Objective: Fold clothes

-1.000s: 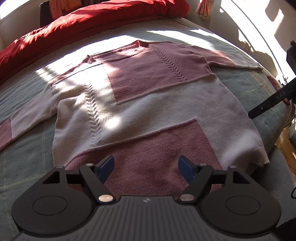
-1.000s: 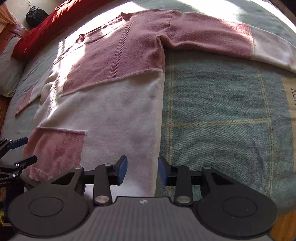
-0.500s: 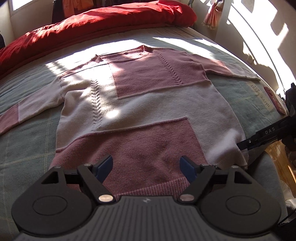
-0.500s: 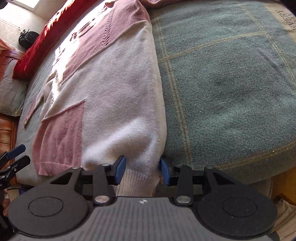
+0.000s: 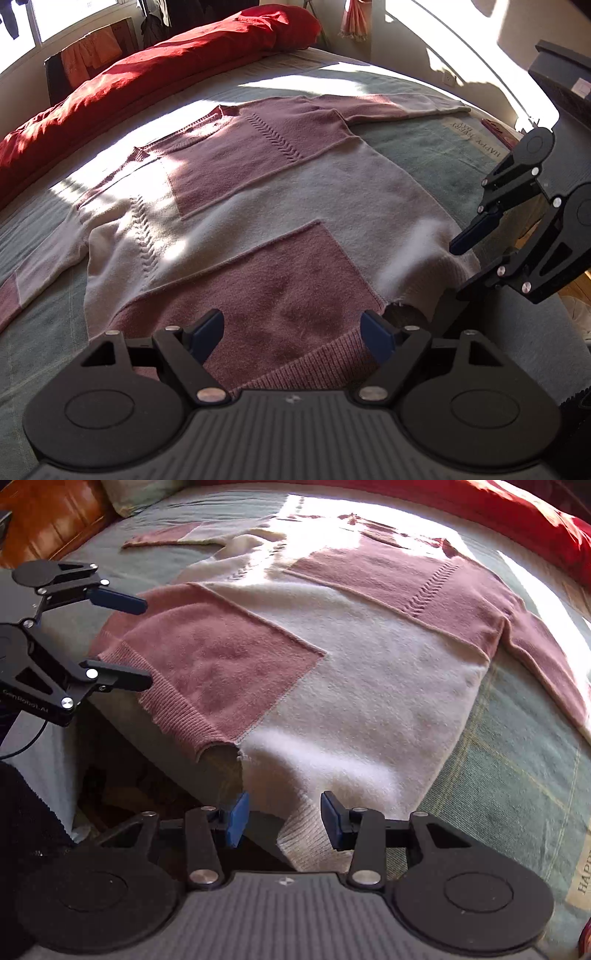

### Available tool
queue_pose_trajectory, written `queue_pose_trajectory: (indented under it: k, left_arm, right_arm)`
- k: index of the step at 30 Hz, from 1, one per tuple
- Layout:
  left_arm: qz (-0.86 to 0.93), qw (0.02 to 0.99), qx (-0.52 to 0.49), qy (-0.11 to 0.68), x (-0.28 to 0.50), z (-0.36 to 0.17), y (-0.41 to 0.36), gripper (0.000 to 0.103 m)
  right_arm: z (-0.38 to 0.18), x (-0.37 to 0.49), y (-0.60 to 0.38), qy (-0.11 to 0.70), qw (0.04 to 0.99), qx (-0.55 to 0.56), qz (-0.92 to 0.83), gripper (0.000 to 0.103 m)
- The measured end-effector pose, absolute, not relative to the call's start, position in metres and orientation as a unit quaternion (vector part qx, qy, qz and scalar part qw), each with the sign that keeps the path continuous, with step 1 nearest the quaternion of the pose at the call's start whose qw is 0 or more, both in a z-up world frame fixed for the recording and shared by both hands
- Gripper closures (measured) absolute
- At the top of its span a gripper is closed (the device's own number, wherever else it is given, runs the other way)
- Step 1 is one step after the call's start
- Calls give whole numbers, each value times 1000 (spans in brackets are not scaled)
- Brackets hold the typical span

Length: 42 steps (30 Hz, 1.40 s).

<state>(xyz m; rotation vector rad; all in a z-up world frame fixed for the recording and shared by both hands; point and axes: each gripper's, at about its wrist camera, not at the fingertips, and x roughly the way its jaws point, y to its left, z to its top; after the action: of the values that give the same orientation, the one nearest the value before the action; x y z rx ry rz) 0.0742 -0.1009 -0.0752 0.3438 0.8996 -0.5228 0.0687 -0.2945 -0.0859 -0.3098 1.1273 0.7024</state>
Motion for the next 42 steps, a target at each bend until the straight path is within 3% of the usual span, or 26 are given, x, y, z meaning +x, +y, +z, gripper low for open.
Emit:
queue_pose_trajectory:
  k: [11,13,15,18,20,27,29,32,35,38,42]
  left_arm:
    - [-233,855,125,445,77,-81,-78,22]
    - [-231,857,120,445,78,-82,-75,22]
    - [-228,857,116,447,79,-83,-74,22]
    - [-229,856,112,449,79,-86,-71,22]
    - [-229,855,112,451,79,-87,-70,21]
    - [-232,853,110,454,79,-87,-68,21]
    - [-232,853,113,453,79,-86,-68,21]
    - [-234,854,114,450,79,-83,-69,21]
    - [-232,857,120,444,81,-82,-71,20]
    - [-228,858,120,444,86,-84,-72,18]
    - [-209,856,108,460,95,-89,-69,18]
  right_arm:
    - [-135,55,-243,480,699,-368,381,56]
    - [-137,54,-241,471,697,-389,376,61]
    - [-138,53,-239,461,695,-410,370,82]
    - [-131,58,-243,464,706,-397,360,94]
    - [-124,58,-246,466,710,-388,360,95]
    - [-90,72,-256,531,700,-239,415,94]
    - [-86,74,-259,537,704,-216,412,87]
    - [-74,80,-271,529,728,-218,378,86]
    - [-62,102,-299,528,771,-185,303,78]
    - [-67,129,-327,540,805,-109,223,67]
    - [-96,154,-350,567,804,19,177,64]
